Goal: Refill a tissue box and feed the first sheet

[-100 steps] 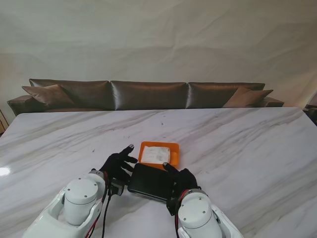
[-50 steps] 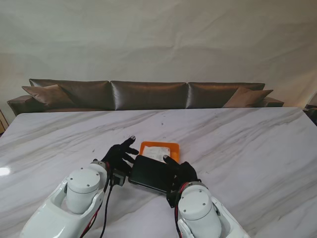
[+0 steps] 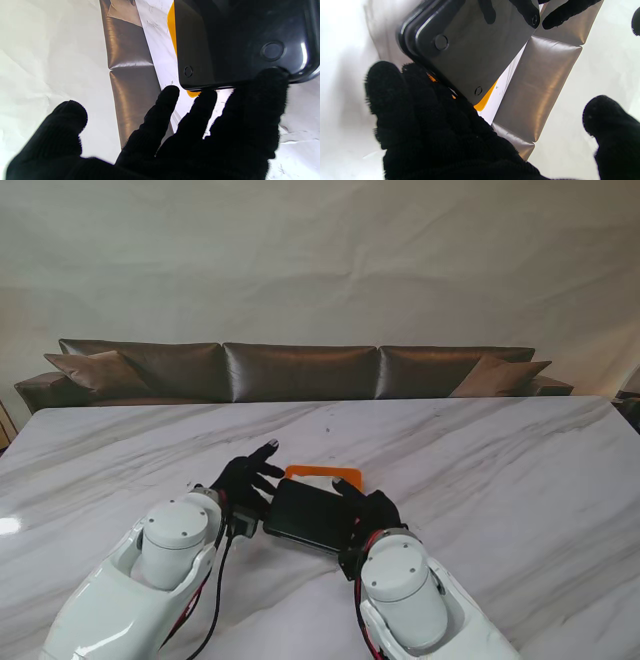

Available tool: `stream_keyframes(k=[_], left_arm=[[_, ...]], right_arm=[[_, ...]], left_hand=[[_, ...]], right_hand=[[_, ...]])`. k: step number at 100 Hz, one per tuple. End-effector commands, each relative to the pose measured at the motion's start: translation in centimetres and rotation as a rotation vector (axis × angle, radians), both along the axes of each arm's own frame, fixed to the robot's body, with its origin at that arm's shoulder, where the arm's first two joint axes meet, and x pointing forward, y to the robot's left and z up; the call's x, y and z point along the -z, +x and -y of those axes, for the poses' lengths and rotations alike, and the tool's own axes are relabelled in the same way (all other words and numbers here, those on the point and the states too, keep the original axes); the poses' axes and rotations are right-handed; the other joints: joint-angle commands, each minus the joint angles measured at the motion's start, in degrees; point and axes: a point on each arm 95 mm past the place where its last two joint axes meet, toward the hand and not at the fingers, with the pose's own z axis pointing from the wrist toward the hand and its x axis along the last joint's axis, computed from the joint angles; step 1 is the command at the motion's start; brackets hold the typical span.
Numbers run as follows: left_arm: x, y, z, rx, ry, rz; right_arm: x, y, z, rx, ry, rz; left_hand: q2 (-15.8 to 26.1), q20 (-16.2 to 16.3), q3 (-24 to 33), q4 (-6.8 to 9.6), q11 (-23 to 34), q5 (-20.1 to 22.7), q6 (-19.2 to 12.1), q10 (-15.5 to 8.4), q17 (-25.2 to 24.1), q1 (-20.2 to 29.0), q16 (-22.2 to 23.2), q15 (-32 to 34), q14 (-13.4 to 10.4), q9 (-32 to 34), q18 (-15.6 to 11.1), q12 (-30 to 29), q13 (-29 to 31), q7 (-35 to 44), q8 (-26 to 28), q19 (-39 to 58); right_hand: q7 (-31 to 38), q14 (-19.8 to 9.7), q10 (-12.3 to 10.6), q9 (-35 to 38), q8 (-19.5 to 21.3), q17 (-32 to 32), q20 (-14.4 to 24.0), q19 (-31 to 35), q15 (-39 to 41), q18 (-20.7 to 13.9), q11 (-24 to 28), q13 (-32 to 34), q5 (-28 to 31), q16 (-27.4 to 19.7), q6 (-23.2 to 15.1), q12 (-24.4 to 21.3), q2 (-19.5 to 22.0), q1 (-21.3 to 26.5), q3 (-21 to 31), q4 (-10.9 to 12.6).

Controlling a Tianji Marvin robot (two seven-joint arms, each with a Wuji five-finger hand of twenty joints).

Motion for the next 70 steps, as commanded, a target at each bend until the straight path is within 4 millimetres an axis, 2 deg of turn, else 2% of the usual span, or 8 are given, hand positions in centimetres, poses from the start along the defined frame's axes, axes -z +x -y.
stream_keyframes(k=[1,70], left_arm=[[-0.6,-0.4,2.9,0.079,-0.072,-0.006],[-1.1,2.7,3.6,0.088,-0.058,-0.005]], right_arm=[[-1.2,0.2,-2.0,-0.052,0.072,0.011],[-2.0,4.1,-1.2,-0.053,0.052,0.033]], left_hand=[[1.41,0.09,-0.09,-0.35,4.57,0.85,0.03,-6.39,1.49,-0.62,-0.23,5.5,-5.41,1.84,-4.16,2.36,2.93,0.74,-0.31,3.2],[1.31,0.08,0.04,-0.38,4.6,1.01,0.02,-6.35,1.61,-0.63,-0.23,5.54,-5.32,2.06,-4.04,2.36,3.07,0.83,-0.28,3.3]], right_hand=[[6.65,-3.32,-6.66,0.79,1.75,0.65,0.54,-0.45,1.58,-5.78,2.11,1.05,3.53,0.86,-11.91,0.04,0.79,0.09,-0.51,-0.22],[6.58,-3.51,-6.85,0.86,1.72,0.62,0.6,-0.5,1.5,-5.78,2.08,1.01,3.58,0.83,-11.93,0.02,0.81,0.12,-0.49,-0.24]])
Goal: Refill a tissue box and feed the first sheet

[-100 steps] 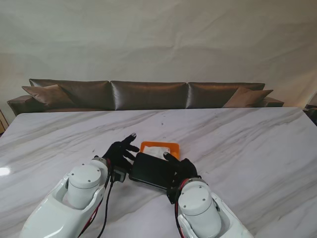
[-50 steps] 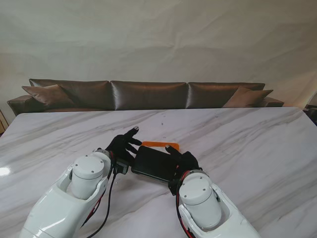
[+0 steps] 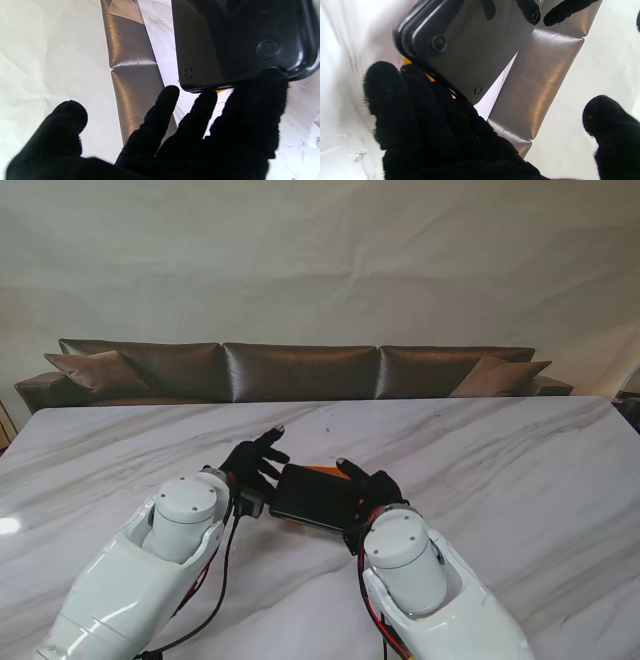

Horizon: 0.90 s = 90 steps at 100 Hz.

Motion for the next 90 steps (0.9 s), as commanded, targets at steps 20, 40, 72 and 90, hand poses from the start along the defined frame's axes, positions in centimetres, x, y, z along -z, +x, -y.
stream_keyframes(k=[20,40,72,90], left_arm=[[-0.4,0.6,3.0,0.082,-0.06,-0.01],[-0.3,1.4,3.3,0.083,-0.061,-0.015],[0.0,2.2,3.5,0.088,-0.062,-0.021],[0.1,2.5,3.6,0.094,-0.06,-0.022]], right_arm=[[-1.6,1.7,-1.7,-0.062,0.06,0.021],[-1.6,2.9,-1.6,-0.07,0.062,0.017],[-1.8,4.5,-1.2,-0.073,0.05,0.021],[-2.0,5.1,-1.1,-0.08,0.046,0.026]], left_hand=[[1.31,0.07,0.04,-0.39,5.95,0.96,0.03,-6.62,1.64,-0.64,-0.19,5.55,-5.36,2.09,-4.08,2.62,3.1,0.8,-0.28,3.33],[1.31,0.06,0.05,-0.38,5.93,1.0,0.02,-6.61,1.63,-0.65,-0.18,5.56,-5.43,2.0,-4.08,2.61,3.11,0.82,-0.27,3.34],[1.33,0.04,0.07,-0.4,5.99,1.01,0.13,-6.58,1.63,-0.65,-0.18,5.56,-5.34,2.01,-4.08,2.64,3.05,0.81,-0.28,3.35],[1.37,0.04,0.05,-0.39,6.04,1.06,0.03,-6.5,1.63,-0.7,-0.16,5.61,-5.42,2.06,-4.08,2.67,3.13,0.85,-0.26,3.35]], right_hand=[[6.59,-4.2,-7.07,0.84,1.73,0.71,0.6,-0.49,1.6,-6.56,2.03,1.09,3.56,0.86,-12.05,0.02,0.82,0.1,-0.49,-0.25],[6.59,-4.11,-7.04,0.86,1.73,0.68,0.6,-0.51,1.52,-6.56,2.03,1.04,3.57,0.83,-12.02,0.02,0.8,0.1,-0.47,-0.24],[6.59,-4.28,-7.18,0.91,1.72,0.68,0.62,-0.53,1.56,-6.56,2.02,1.11,3.61,0.84,-12.02,0.02,0.85,0.08,-0.49,-0.26],[6.61,-4.2,-7.05,0.95,1.73,0.68,0.62,-0.53,1.57,-6.56,2.04,1.18,3.63,0.84,-12.01,0.03,0.85,0.08,-0.46,-0.24]])
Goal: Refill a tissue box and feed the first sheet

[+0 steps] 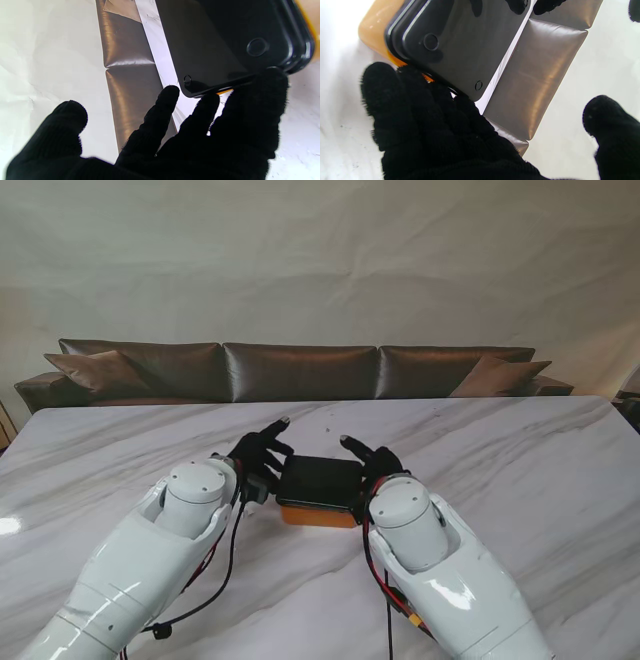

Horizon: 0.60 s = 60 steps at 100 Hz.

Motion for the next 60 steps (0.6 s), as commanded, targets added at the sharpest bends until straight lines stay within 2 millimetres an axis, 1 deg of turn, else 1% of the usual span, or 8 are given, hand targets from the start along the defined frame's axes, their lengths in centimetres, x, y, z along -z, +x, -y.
stream_keyframes(k=[1,32,60], left_arm=[[-0.55,-0.65,3.18,0.081,-0.066,-0.003],[-0.29,-0.16,3.27,0.084,-0.061,-0.009],[0.03,0.05,3.41,0.09,-0.062,-0.017]], right_arm=[[-1.28,0.11,-2.16,-0.062,0.061,0.024],[-1.04,0.83,-1.98,-0.063,0.062,0.02],[-0.31,1.01,-1.74,-0.06,0.066,-0.001]], left_hand=[[1.37,0.04,0.06,-0.39,7.05,1.03,0.1,-8.62,1.63,-0.68,0.75,5.73,-5.42,3.49,-4.08,3.39,3.13,0.81,-0.26,3.35],[1.42,0.03,0.04,-0.39,7.08,1.0,0.14,-8.69,1.6,-0.72,0.73,5.69,-5.41,3.51,-4.05,3.4,3.07,0.82,-0.26,3.33],[1.44,0.03,0.03,-0.37,7.08,1.04,0.14,-8.67,1.6,-0.71,0.74,5.7,-5.37,3.45,-4.05,3.41,3.06,0.84,-0.25,3.33]], right_hand=[[4.32,-6.04,-7.21,0.97,1.64,1.04,0.62,-0.52,1.64,-8.38,2.05,1.6,3.32,0.87,-10.64,0.04,0.84,0.06,-0.47,-0.24],[4.32,-6.05,-7.11,0.95,1.65,1.04,0.63,-0.53,1.62,-8.38,2.02,1.59,3.3,0.86,-10.63,0.03,0.88,0.01,-0.5,-0.25],[4.3,-6.1,-7.17,0.96,1.64,1.04,0.64,-0.53,1.65,-8.38,2.05,1.59,3.26,0.87,-10.61,0.04,0.9,-0.01,-0.48,-0.24]])
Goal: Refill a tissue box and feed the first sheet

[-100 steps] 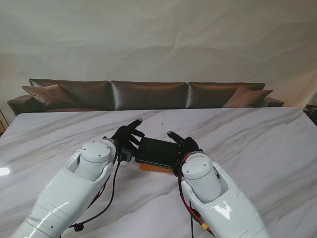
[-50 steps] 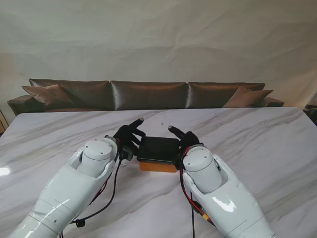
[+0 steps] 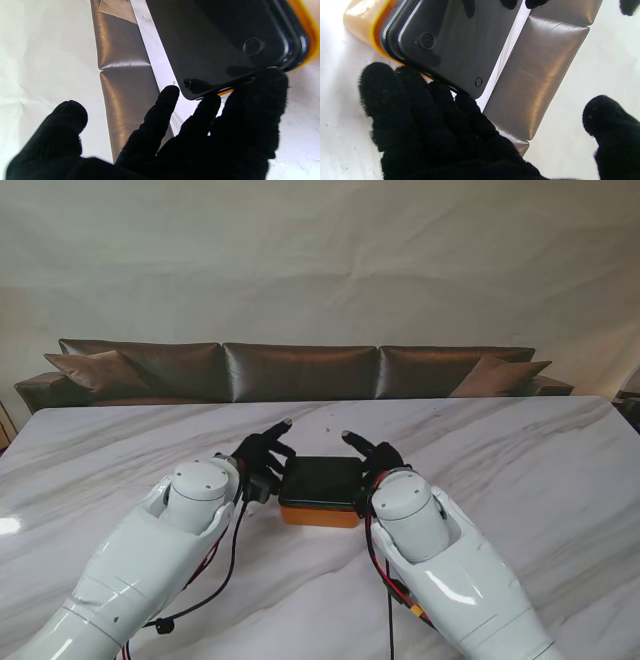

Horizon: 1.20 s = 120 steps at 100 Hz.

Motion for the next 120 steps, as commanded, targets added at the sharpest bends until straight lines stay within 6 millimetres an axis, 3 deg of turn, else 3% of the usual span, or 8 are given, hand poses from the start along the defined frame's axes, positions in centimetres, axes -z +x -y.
stream_keyframes(k=[1,120], left_arm=[[-0.7,-0.7,3.2,0.079,-0.069,0.002],[0.7,-1.6,2.1,0.053,0.013,-0.04]], right_arm=[[-0.5,-0.2,-2.2,-0.058,0.062,-0.001],[0.6,-0.2,-1.4,-0.051,0.043,-0.042]], left_hand=[[1.43,0.03,0.02,-0.38,7.59,1.02,0.14,-9.63,1.6,-0.72,0.81,5.71,-5.37,3.92,-4.05,3.45,3.07,0.83,-0.25,3.33],[1.53,-0.08,-0.06,-0.32,7.64,1.13,-0.45,-10.14,2.19,-0.91,0.95,6.07,-4.61,4.45,-3.52,3.44,3.36,1.0,-0.17,3.65]], right_hand=[[3.57,-6.77,-7.08,0.95,1.34,1.06,0.64,-0.51,1.65,-9.08,1.86,1.61,2.62,0.87,-9.17,-0.02,0.91,0.01,-0.47,-0.23],[3.57,-6.7,-7.07,0.83,1.34,0.97,0.65,-0.56,1.66,-9.05,1.77,1.5,2.6,0.9,-9.21,-0.05,0.95,-0.03,-0.5,-0.26]])
